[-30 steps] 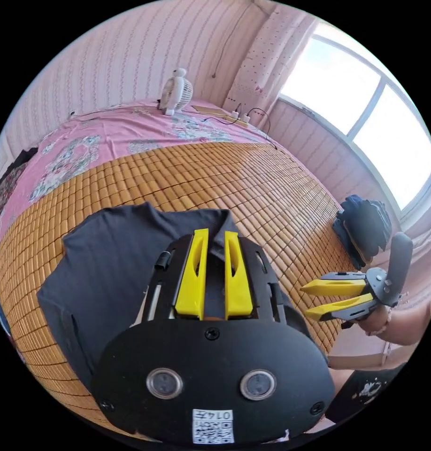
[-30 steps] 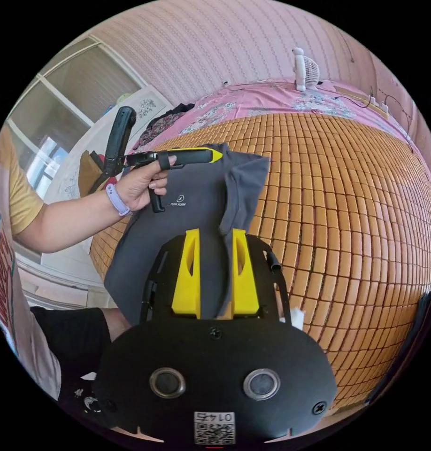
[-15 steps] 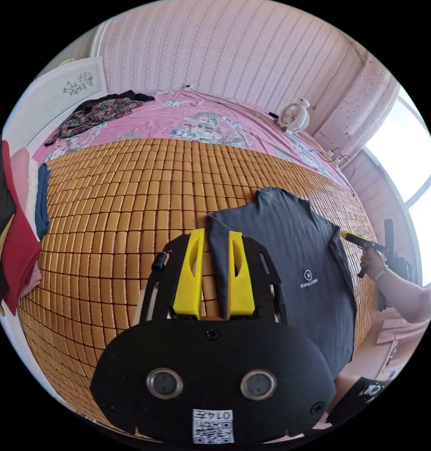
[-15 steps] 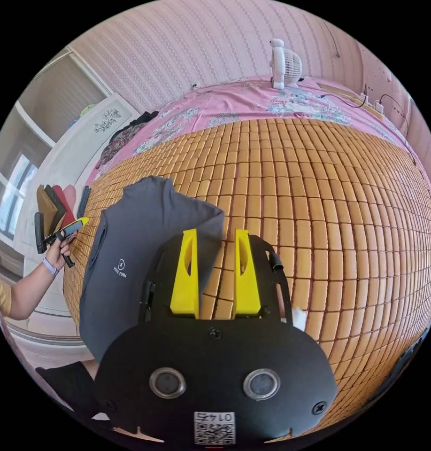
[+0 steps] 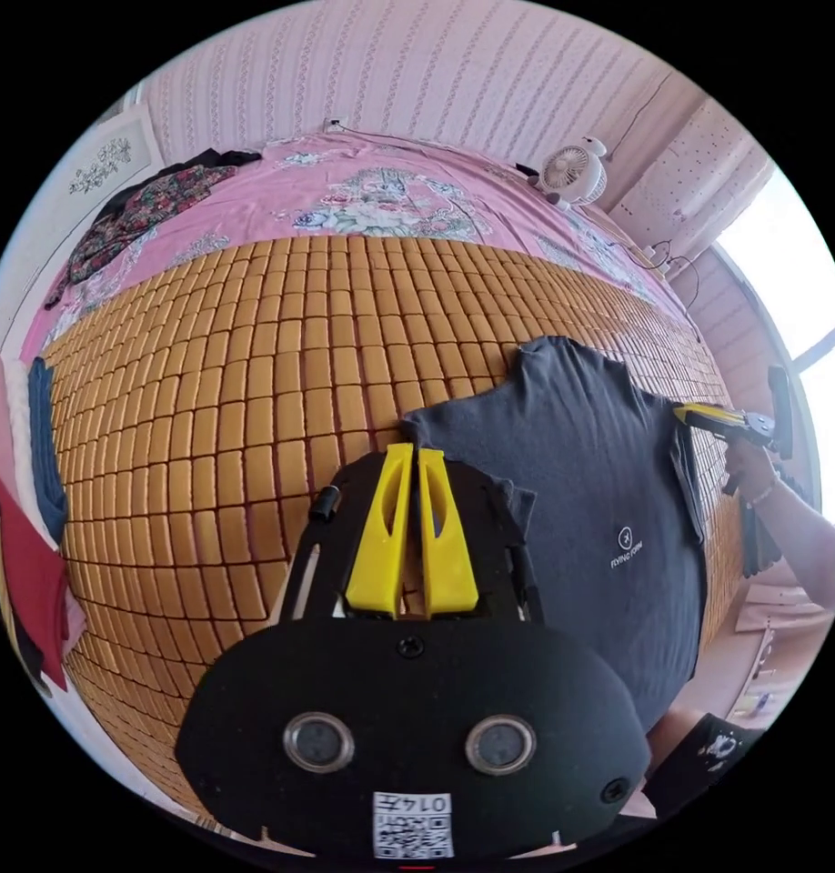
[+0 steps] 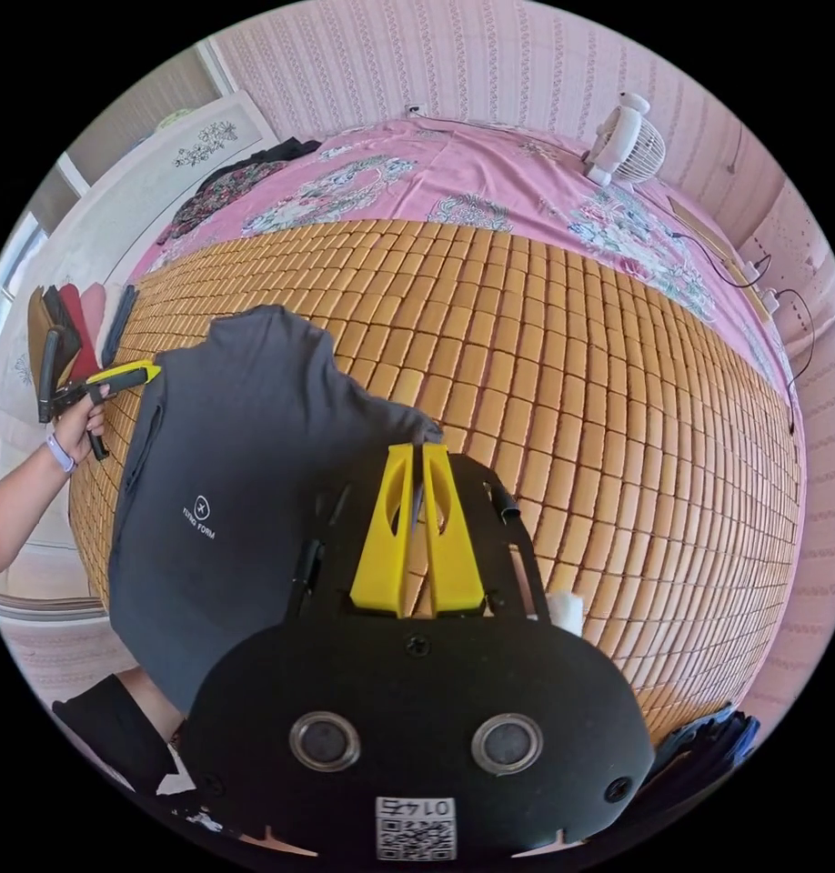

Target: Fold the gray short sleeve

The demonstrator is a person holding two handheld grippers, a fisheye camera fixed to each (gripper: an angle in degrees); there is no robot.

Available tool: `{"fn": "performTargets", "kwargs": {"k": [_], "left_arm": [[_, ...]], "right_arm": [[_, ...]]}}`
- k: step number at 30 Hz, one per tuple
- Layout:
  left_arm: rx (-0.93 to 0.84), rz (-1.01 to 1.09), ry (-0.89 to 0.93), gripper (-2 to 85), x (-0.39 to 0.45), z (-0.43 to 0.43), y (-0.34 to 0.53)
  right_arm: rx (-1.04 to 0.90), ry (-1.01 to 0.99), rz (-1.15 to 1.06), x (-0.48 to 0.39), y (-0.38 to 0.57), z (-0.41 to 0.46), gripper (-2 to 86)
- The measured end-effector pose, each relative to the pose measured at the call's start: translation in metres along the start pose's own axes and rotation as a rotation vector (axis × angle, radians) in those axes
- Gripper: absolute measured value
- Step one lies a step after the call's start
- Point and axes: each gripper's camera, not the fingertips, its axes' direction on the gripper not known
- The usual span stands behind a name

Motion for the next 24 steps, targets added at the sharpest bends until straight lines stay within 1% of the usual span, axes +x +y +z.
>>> {"fn": "performTargets", "kwargs": {"k": [6,11,14,17,18,20,22,23,24], "left_arm": [[0.153,-0.015,0.05,-1.0,-0.019,-0.026,-0.029],[0.226,0.04,0.113,-1.0,-0.022,-0.066,-0.025],[0.255,0.081,0.181,-1.0,-0.024,-0.103,0.022],[0.173,0.107,0.176,-0.8,-0.022,-0.133,0.094],[0.136,0.092,0.189,-0.6,-0.022,-0.14,0.127],[0.089,0.033,0.221,0.0,-0.024,-0.143,0.179],[0.008,-0.107,0.233,2.8,-0.034,-0.13,0.247],[-0.019,-0.152,0.22,3.1,-0.038,-0.125,0.263],[-0.071,-0.234,0.207,3.6,-0.044,-0.117,0.29]], "right_arm": [[0.118,0.009,0.006,0.014,-0.044,-0.034,0.2],[0.155,-0.097,-0.013,0.015,-0.048,-0.065,0.5],[0.197,-0.181,-0.051,0.008,-0.016,-0.097,0.8],[0.185,-0.225,-0.09,0.0,0.039,-0.121,1.1],[0.162,-0.27,-0.084,-0.001,0.065,-0.126,1.3],[0.098,-0.326,-0.076,-0.007,0.104,-0.125,1.8],[-0.007,-0.349,-0.025,-0.019,0.155,-0.105,3.4],[-0.038,-0.349,-0.006,-0.022,0.166,-0.098,4.0],[-0.11,-0.338,0.024,-0.027,0.184,-0.085,4.8]]}}
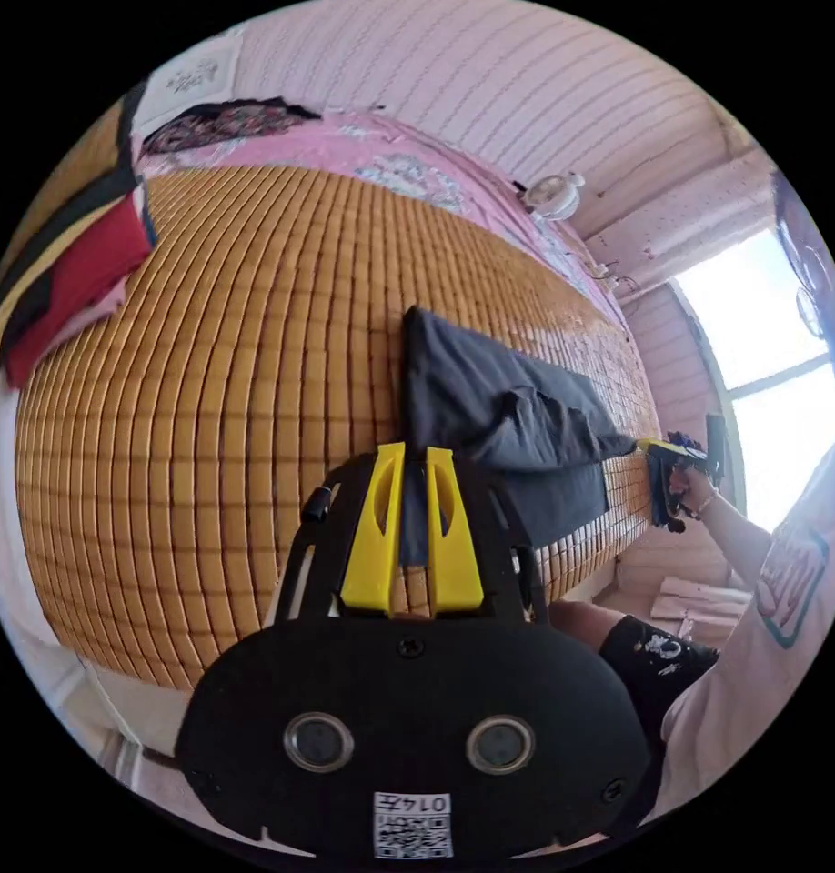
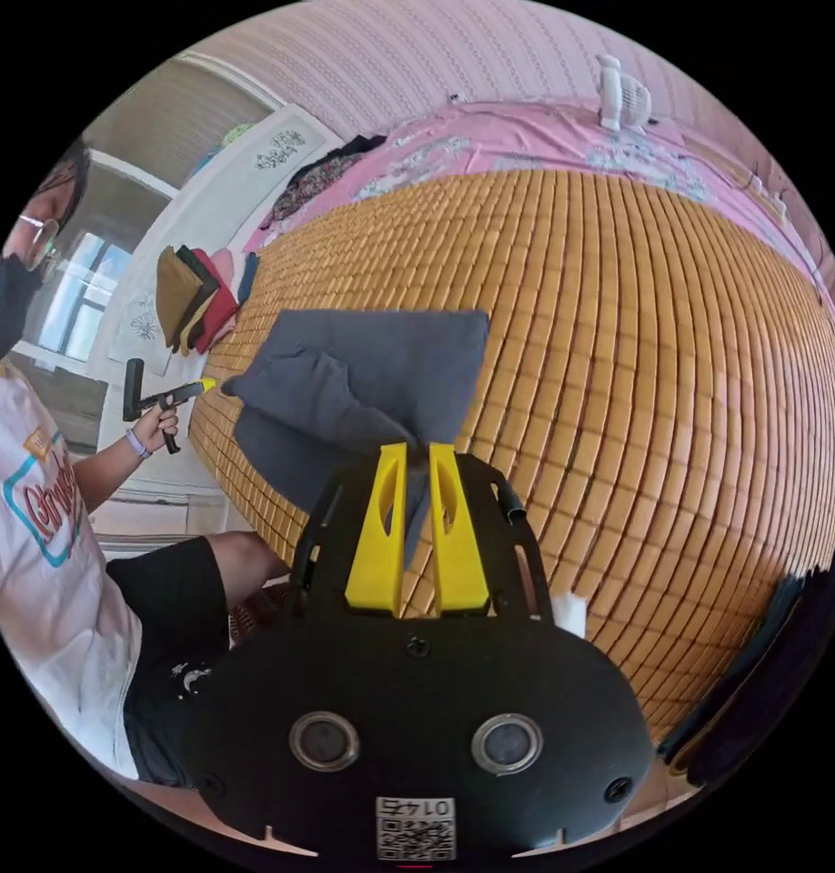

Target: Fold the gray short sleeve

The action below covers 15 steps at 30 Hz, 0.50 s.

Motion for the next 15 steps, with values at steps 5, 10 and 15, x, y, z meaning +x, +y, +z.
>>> {"fn": "performTargets", "kwargs": {"k": [5,10,15], "left_arm": [[-0.014,-0.091,-0.044,3.4,-0.005,0.001,0.036],[0.019,0.154,-0.005,5.1,0.077,0.038,-0.007],[-0.045,0.237,0.056,7.4,0.123,0.097,-0.046]], "right_arm": [[-0.069,0.048,0.063,-0.026,0.023,0.025,5.7],[0.022,-0.025,-0.022,-0.092,-0.021,0.053,7.3],[0.085,0.024,-0.033,-0.136,-0.062,0.09,7.2]]}}
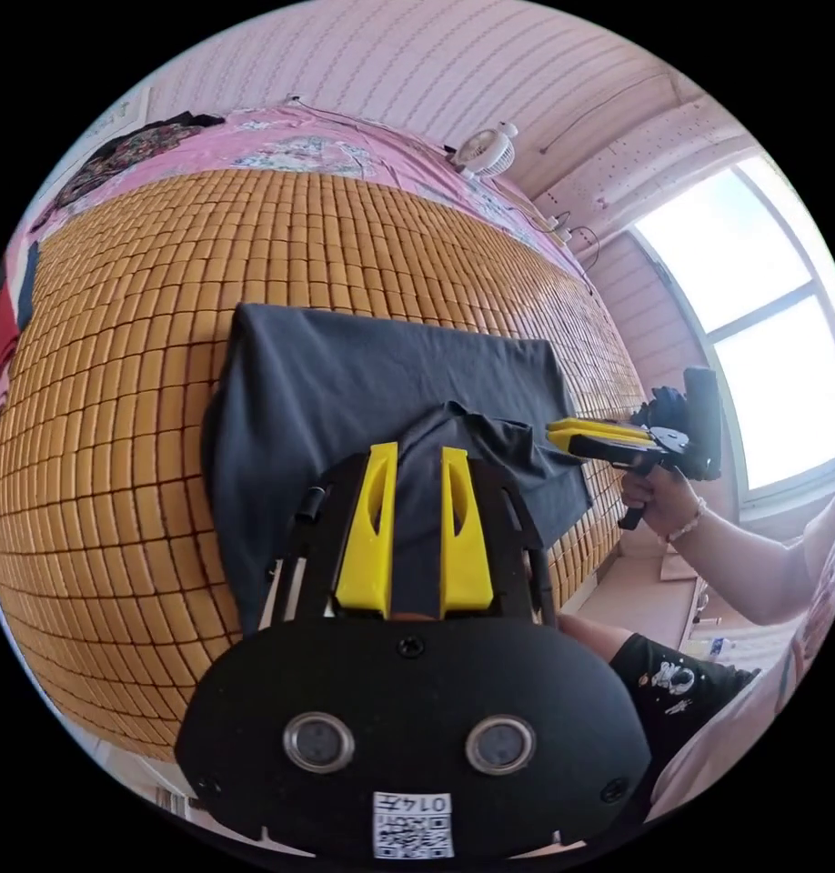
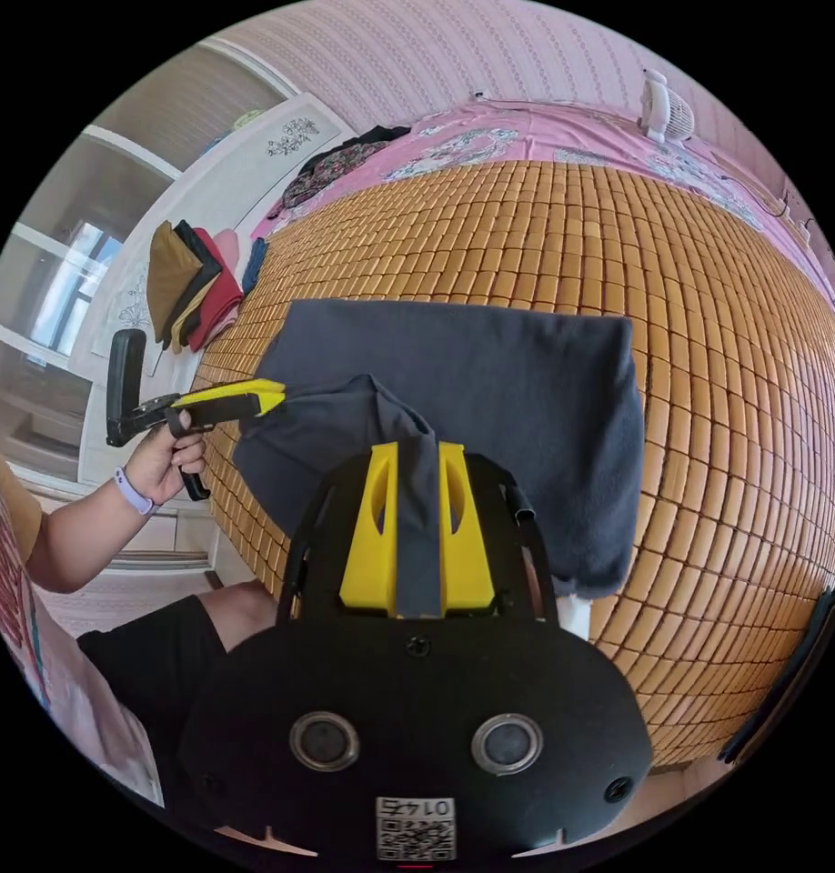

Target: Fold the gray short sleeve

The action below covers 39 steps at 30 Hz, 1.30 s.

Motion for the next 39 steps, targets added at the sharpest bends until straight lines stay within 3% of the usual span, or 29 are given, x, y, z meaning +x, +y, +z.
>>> {"fn": "performTargets", "kwargs": {"k": [5,11,13,18,23,30,35,39], "left_arm": [[-0.126,0.077,-0.082,2.5,0.006,0.035,-0.02],[-0.107,0.189,-0.027,0.6,0.027,-0.004,0.002],[-0.199,0.234,0.03,2.9,0.041,-0.013,0.032],[-0.331,0.229,0.063,5.1,0.058,-0.022,0.091],[-0.251,0.226,-0.011,4.7,0.078,-0.032,0.092],[-0.204,0.203,-0.152,0.1,0.112,0.017,0.086],[-0.153,0.307,-0.244,-0.9,0.128,0.025,0.117],[-0.123,0.274,-0.226,-1.0,0.128,0.022,0.135]], "right_arm": [[-0.093,0.087,0.028,-0.018,-0.019,0.038,2.7],[-0.075,-0.042,-0.088,-0.05,-0.007,0.004,1.1],[-0.192,-0.11,-0.208,-0.075,0.01,-0.007,2.0],[-0.418,0.003,-0.34,-0.116,0.046,-0.005,5.4],[-0.423,0.157,-0.315,-0.143,0.041,0.0,4.9],[-0.439,0.378,-0.253,-0.177,0.032,0.036,1.6],[-0.406,0.423,-0.24,-0.2,0.038,0.035,1.1],[-0.424,0.3,-0.162,-0.196,0.034,0.029,0.0]]}}
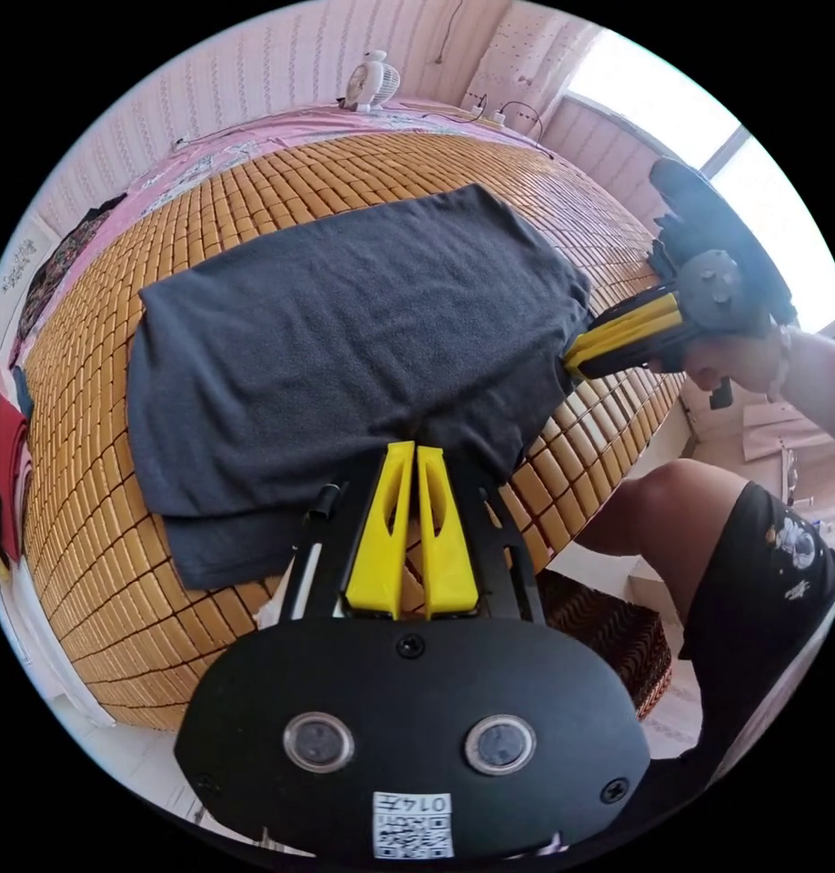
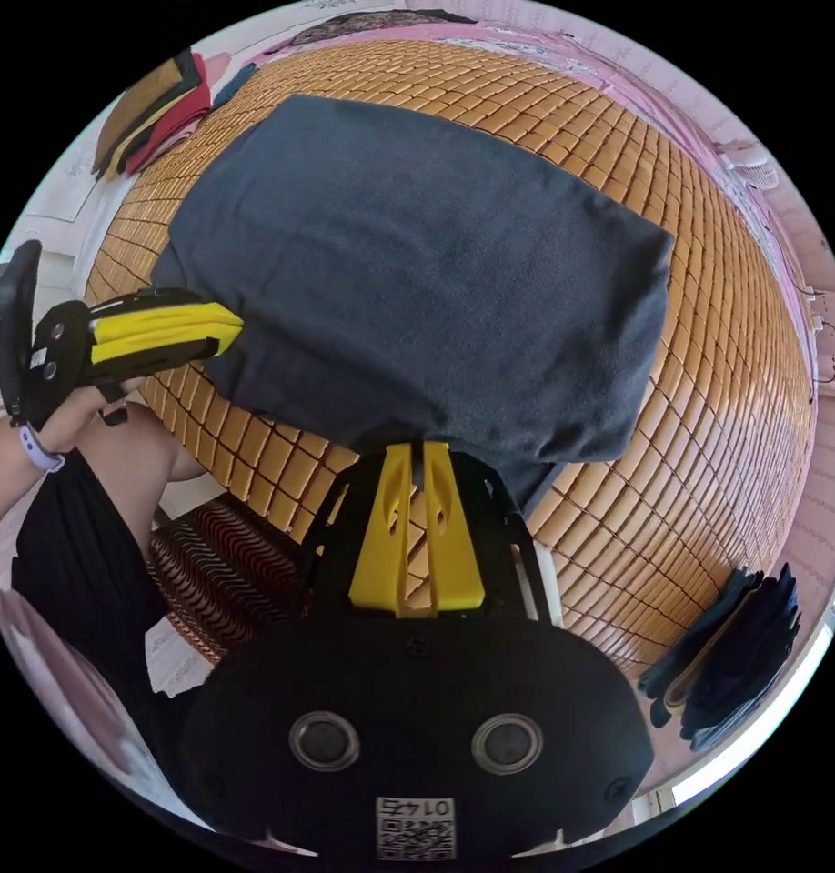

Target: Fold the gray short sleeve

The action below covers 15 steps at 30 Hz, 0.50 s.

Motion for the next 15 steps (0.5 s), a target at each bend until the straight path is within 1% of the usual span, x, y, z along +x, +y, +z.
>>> {"fn": "performTargets", "kwargs": {"k": [2,4,6,12,15], "left_arm": [[0.025,-0.01,0.011,-1.0,0.0,-0.001,0.009],[0.053,-0.025,0.026,-1.0,-0.001,-0.004,0.021],[0.069,-0.032,0.034,-1.0,-0.002,-0.005,0.029],[0.145,-0.042,0.004,-1.0,0.007,-0.013,0.058],[0.188,-0.102,0.035,-0.9,0.004,-0.017,0.077]], "right_arm": [[-0.015,-0.018,-0.034,-0.003,-0.001,-0.001,-0.3],[-0.023,0.031,-0.117,-0.018,0.002,-0.003,-0.5],[-0.007,0.058,-0.13,-0.026,0.008,-0.006,-0.6],[0.112,0.122,-0.071,-0.046,0.041,-0.014,-0.6],[0.215,0.103,-0.002,-0.048,0.066,-0.019,-0.4]]}}
